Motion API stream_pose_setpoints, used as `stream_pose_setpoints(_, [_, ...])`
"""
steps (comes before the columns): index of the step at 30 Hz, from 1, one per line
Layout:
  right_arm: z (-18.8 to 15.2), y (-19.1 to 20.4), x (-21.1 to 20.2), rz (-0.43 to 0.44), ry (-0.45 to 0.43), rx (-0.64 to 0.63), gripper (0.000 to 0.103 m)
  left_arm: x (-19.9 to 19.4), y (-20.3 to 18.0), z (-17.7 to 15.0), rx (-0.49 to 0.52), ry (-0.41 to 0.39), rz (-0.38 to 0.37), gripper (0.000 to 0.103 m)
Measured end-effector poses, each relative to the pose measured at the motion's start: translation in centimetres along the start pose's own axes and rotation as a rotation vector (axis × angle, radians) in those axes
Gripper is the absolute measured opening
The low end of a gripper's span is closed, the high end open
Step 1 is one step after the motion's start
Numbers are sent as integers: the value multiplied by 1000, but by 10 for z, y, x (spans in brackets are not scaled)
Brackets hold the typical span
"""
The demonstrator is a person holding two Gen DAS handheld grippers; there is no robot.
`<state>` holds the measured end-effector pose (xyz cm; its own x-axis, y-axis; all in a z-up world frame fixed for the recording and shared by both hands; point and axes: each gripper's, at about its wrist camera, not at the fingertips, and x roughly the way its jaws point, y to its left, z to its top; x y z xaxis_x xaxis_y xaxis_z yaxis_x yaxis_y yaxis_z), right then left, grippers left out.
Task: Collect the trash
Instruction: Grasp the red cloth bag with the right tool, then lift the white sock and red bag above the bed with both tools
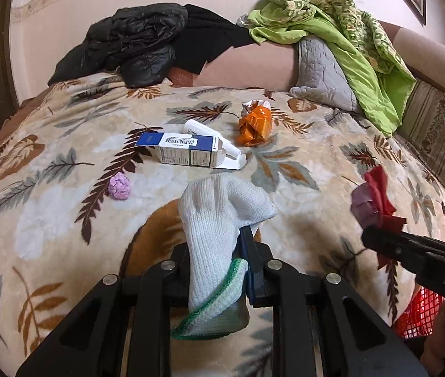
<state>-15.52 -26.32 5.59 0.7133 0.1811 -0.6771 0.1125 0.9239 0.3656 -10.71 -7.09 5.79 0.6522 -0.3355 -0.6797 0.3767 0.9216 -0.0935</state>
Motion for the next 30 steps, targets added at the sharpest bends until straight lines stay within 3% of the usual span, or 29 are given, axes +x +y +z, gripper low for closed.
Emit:
stream_pose_setpoints(12, [-15,4,-22,-35,-49,-41,32,-25,-2,-20,9,-20,31,21])
stream_pose_setpoints(30, [-17,10,-31,-38,-64,-49,32,-33,-1,-18,27,-68,39,21])
